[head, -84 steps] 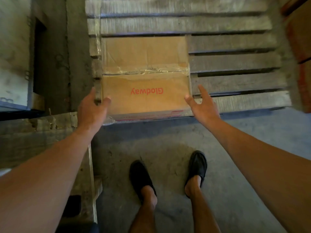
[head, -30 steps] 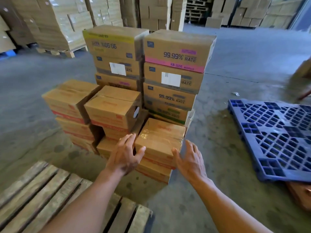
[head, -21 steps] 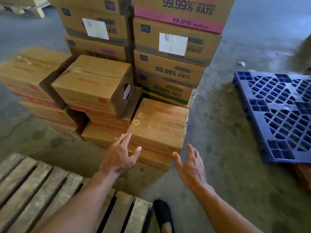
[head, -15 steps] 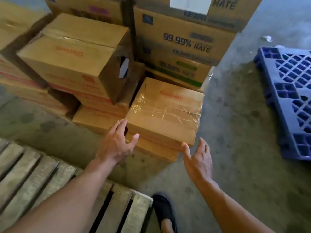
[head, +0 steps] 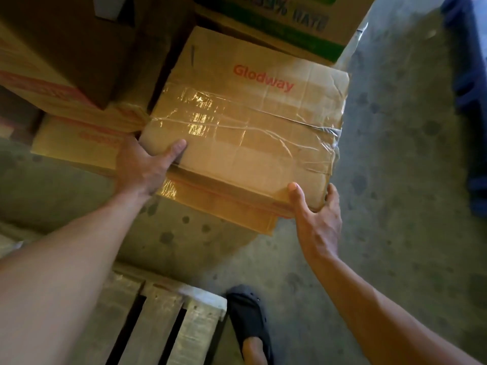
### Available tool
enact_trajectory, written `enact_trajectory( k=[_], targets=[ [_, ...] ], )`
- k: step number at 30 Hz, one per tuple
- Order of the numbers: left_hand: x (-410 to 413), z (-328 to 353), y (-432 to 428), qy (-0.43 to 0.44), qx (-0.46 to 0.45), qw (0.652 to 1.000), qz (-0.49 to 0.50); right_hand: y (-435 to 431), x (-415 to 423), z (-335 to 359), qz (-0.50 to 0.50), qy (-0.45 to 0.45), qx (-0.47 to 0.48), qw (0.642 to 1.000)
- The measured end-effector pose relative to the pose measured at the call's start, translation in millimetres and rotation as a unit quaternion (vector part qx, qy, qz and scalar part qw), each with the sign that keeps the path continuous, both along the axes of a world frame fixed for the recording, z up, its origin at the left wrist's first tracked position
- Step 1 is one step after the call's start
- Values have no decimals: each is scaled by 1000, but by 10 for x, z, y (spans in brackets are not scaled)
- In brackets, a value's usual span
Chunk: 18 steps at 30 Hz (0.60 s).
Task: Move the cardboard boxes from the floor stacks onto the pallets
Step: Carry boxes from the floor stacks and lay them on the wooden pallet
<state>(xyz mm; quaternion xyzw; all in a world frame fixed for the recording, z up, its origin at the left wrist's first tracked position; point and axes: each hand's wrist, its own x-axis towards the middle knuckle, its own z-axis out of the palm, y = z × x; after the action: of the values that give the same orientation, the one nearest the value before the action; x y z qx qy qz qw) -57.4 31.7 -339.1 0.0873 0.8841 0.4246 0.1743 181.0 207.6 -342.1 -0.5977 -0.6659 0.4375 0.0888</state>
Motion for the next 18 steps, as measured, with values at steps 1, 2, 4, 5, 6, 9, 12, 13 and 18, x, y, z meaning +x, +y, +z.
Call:
enact_trajectory(
  k=[1, 2, 4, 5, 6, 9, 12, 13, 18],
  targets=[
    [-11, -13, 20, -9, 5, 1000, -2, 13, -11, -10, -2, 10, -3, 1000],
    [-18, -22, 37, -10, 8, 1000, -4, 25, -26, -17, -2, 19, -8, 1000],
    [-24, -24, 38, -1, 17, 1000, -9, 35, -43, -24, -5, 35, -20, 999],
    [-17, -10, 33, 0, 20, 1000, -7, 30, -45, -21, -6, 41, -27, 999],
    [-5, -5, 20, -1, 24, 1000, -4, 20, -40, -16, -8, 47, -34, 998],
    [124, 36, -47, 10, 21, 1000, 4, 3, 19, 24, -16, 64, -47, 997],
    [375, 44, -186, 19, 8, 1000, 20, -14, 166, 84, -18, 79, -48, 996],
    [479, 55, -247, 14, 8, 999, 31, -32, 234, 109, -21, 88, -49, 995],
    [1155, 222, -582, 9, 9, 997, 80, -210, 715, 326, -8, 120, -48, 992]
  ],
)
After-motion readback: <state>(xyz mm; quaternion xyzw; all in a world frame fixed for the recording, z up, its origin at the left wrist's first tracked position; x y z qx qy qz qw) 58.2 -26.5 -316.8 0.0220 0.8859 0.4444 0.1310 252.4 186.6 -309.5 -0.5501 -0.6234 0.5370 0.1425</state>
